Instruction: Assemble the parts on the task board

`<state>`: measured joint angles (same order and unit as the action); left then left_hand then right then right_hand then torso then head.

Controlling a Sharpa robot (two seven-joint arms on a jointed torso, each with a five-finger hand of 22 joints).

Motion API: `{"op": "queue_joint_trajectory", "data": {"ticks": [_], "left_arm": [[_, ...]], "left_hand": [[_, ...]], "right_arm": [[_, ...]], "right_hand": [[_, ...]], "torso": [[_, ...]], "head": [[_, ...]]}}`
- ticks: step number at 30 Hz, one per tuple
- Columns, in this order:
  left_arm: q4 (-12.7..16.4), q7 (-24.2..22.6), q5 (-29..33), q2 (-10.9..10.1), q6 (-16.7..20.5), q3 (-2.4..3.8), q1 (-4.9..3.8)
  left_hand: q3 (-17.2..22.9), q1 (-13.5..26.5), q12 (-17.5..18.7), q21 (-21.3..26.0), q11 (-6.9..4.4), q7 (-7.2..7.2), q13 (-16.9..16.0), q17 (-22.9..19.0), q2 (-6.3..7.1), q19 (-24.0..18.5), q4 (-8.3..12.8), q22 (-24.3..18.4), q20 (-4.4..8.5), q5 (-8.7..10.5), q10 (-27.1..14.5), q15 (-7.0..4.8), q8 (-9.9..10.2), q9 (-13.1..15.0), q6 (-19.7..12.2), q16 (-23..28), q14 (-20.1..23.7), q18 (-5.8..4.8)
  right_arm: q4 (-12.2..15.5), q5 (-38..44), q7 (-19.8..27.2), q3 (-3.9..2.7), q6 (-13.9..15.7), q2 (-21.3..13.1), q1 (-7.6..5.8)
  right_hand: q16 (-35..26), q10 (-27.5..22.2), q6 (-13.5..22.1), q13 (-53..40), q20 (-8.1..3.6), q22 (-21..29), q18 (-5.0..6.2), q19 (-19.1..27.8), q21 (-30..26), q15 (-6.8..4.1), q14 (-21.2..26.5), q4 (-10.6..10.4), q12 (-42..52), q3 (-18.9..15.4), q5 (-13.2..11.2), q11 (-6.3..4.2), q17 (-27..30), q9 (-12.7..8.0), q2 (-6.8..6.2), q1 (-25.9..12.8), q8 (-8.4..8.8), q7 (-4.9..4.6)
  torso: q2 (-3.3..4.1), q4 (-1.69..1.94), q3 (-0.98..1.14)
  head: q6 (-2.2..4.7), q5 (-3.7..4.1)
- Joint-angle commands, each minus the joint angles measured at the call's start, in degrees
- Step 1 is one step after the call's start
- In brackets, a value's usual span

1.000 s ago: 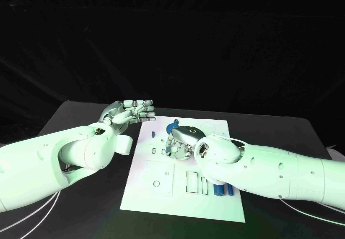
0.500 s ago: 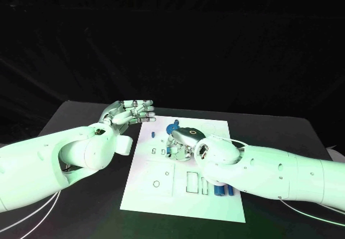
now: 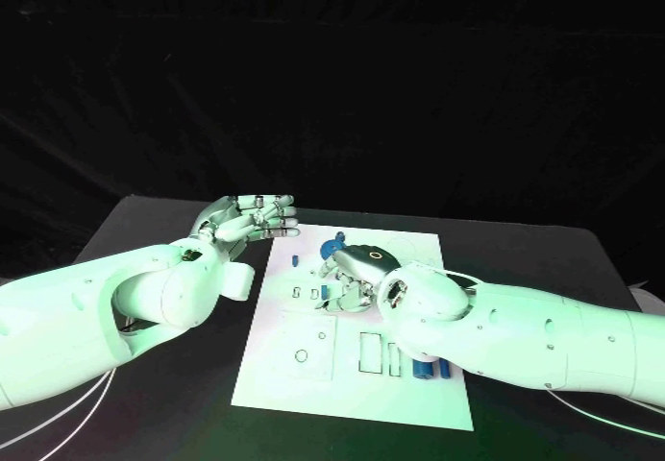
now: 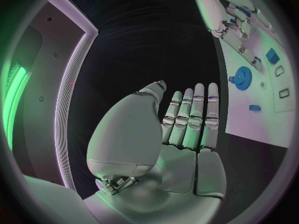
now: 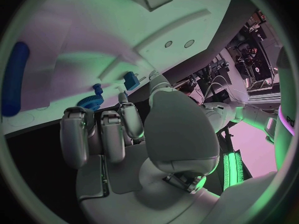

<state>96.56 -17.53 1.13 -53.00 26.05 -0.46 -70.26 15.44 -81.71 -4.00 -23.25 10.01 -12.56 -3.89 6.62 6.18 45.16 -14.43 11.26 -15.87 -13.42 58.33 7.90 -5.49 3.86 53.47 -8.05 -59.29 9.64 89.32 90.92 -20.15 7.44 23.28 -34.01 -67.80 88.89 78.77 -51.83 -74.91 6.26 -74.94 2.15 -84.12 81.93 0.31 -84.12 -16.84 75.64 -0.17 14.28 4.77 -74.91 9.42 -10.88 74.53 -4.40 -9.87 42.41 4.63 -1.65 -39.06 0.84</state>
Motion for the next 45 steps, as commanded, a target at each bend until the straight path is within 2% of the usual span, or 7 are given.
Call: {"op": "queue_joint_trajectory", "data": {"ticks": [1,14,16,21,26,32,45], "left_arm": [[-0.7,3.7,-4.6,0.1,-3.3,0.04,-0.02],[-6.9,26.7,-36.8,3.3,-13.1,0.07,-0.12],[-7.8,29.6,-39.6,4.1,-14.6,0.08,-0.14],[-9.9,36.6,-47.4,6.2,-20.4,0.11,-0.34],[-12.2,42.8,-55.6,9.0,-25.8,0.16,-0.81],[-14.1,47.4,-58.6,12.2,-29.2,0.18,-1.54],[-16.0,55.5,-61.6,17.0,-32.6,0.22,-2.81]], "left_hand": [[0.0,0.0,-1.2,-1.1,-0.65,0.31,-0.5,0.6,0.25,0.9,0.1,0.5,0.41,0.26,2.7,-0.72,-0.2,0.2,1.4,-1.1,-2.1,0.93],[-2.5,3.7,-9.1,-16.3,-7.62,6.04,-5.0,13.9,1.98,14.0,-1.9,8.3,7.44,0.41,19.9,-8.95,-4.0,2.4,11.1,-18.8,-23.8,0.93],[-3.1,4.1,-11.0,-21.8,-8.32,6.82,-6.8,28.0,2.04,16.8,-1.7,12.2,9.23,0.37,20.3,-9.70,-4.6,3.2,11.5,-33.5,-26.3,0.73],[-4.9,9.6,-19.1,-47.3,-9.52,6.95,-14.7,63.2,0.01,28.9,-2.6,44.2,12.26,0.16,18.7,-10.49,-6.2,5.9,11.1,-66.2,-27.8,-3.57],[-6.1,10.9,-34.4,-59.9,-9.65,7.80,-30.2,78.8,0.46,36.5,-2.3,64.1,12.90,0.17,15.3,-10.99,-8.2,9.9,9.9,-78.6,-29.5,-6.71],[-6.6,12.0,-52.9,-64.1,-9.91,8.25,-49.8,83.4,0.15,41.3,-2.2,72.6,13.32,0.22,16.9,-11.23,-10.3,14.0,9.2,-82.0,-30.7,-8.33],[-8.0,15.0,-58.7,-66.5,-10.11,8.50,-56.4,83.4,-0.20,44.6,-2.4,78.2,13.57,0.26,17.7,-11.36,-12.1,17.6,8.4,-82.0,-30.7,-9.53]], "right_arm": [[1.9,-2.5,5.2,-0.29,7.8,-2.1,-0.50],[11.7,-23.5,11.8,-0.81,3.0,-18.9,-5.96],[12.2,-24.8,11.6,-0.82,2.8,-20.5,-6.30],[12.2,-26.4,11.1,-0.84,2.7,-23.2,-6.76],[11.6,-27.2,10.6,-0.83,2.7,-24.3,-6.94],[11.2,-27.5,10.2,-0.82,2.6,-24.5,-6.99],[10.5,-26.6,9.2,-0.81,3.0,-24.6,-7.00]], "right_hand": [[-0.3,-0.2,0.5,-0.9,0.49,-7.9,0.33,0.4,-0.8,0.38,-5.1,0.1,-0.2,-0.1,0.9,0.17,-11.9,-0.1,0.30,1.4,0.07,0.06],[-1.6,-0.4,-4.1,-0.3,-0.48,-4.9,1.40,3.0,-5.1,-0.84,-4.4,0.3,-0.5,-0.4,3.5,-1.29,-9.5,0.7,3.52,0.5,-3.92,1.75],[-1.9,-0.6,-4.1,0.0,-0.59,-4.5,1.53,3.3,-5.7,-0.93,-4.2,0.3,-0.8,-0.9,4.5,-1.37,-8.8,0.7,3.60,0.2,-4.10,1.81],[-2.1,-0.7,-4.1,0.2,-0.64,-4.4,1.56,3.4,-5.9,-0.97,-4.2,0.3,-0.9,-1.3,4.8,-1.42,-8.5,0.7,3.59,0.1,-4.29,1.87],[-2.2,-0.8,-4.1,0.3,-0.72,-4.3,1.59,3.4,-6.1,-1.04,-4.1,0.2,-1.0,-1.9,5.1,-1.48,-8.3,0.7,3.64,-0.3,-4.55,1.92],[-2.4,-0.7,-4.0,0.3,-0.78,-4.2,1.61,3.5,-6.3,-1.09,-4.1,0.2,-1.0,-2.4,5.6,-1.52,-8.1,0.7,3.81,-0.6,-4.74,1.96],[-2.4,-0.6,-4.0,0.3,-0.90,-4.3,1.59,3.3,-6.3,-1.21,-4.1,0.4,-0.9,-3.1,7.5,-1.64,-8.1,0.7,4.18,-0.2,-5.19,2.07]], "torso": [[-0.29,-0.10,0.06],[-2.15,-0.93,0.44],[-2.36,-1.04,0.53],[-2.74,-1.12,0.70],[-2.97,-1.09,0.93],[-2.97,-1.20,1.09],[-2.79,-1.23,0.99]], "head": [[0.14,-0.04],[-1.00,-0.32],[-1.04,-0.58],[-1.24,-0.70],[-1.38,-0.94],[-1.44,-1.30],[-1.98,-1.40]]}}
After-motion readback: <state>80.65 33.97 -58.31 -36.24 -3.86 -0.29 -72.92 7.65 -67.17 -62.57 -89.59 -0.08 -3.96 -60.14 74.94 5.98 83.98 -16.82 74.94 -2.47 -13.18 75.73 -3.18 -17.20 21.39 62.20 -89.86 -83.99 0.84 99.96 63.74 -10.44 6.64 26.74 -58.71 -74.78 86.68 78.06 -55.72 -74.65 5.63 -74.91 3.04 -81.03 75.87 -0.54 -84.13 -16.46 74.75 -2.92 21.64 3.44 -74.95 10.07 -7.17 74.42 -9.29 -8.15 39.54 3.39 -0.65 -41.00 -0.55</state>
